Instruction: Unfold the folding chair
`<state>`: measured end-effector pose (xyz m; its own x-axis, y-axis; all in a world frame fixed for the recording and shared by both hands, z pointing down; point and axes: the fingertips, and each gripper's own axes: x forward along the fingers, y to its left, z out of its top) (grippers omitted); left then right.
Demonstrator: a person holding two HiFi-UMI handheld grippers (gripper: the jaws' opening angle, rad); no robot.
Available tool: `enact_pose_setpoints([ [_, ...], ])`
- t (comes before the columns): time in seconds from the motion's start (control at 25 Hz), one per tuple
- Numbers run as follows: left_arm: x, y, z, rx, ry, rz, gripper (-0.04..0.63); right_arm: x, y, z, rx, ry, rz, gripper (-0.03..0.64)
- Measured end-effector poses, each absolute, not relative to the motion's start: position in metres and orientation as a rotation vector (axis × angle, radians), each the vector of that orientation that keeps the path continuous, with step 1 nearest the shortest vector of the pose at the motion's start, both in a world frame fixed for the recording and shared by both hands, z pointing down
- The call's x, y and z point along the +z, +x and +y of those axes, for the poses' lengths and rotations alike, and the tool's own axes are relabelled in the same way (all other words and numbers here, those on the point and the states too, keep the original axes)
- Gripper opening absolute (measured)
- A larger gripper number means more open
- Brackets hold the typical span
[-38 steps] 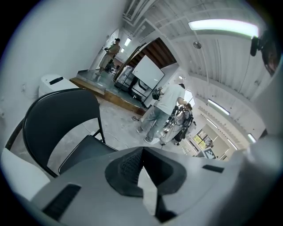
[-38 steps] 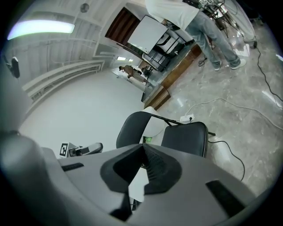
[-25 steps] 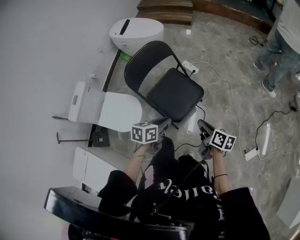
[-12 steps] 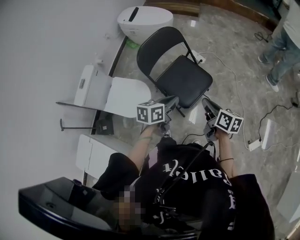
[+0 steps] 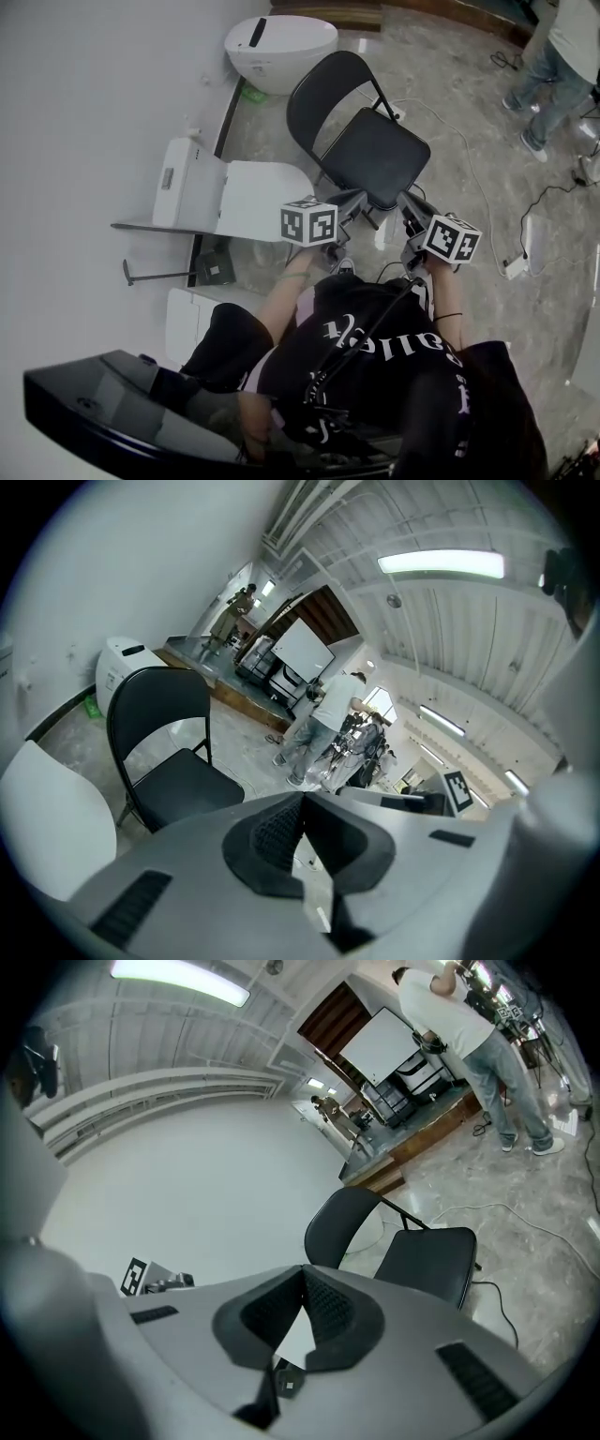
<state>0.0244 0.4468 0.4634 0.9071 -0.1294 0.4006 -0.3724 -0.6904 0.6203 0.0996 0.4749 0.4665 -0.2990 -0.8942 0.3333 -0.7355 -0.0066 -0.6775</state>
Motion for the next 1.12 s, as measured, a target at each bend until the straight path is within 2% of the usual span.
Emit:
enact_pose_setpoints([
  [0.52, 0.444, 0.027, 0.468, 0.367, 2.342, -0.22, 0.003, 0.45, 0.087, 0.494, -1.122, -1.833, 2.026, 0.014],
  [1.12, 0.429, 0.036, 0.5, 0.346, 2.377, -0.274, 0.003, 0.441, 0.095, 0.526, -1.099, -1.805, 2.085, 0.014],
])
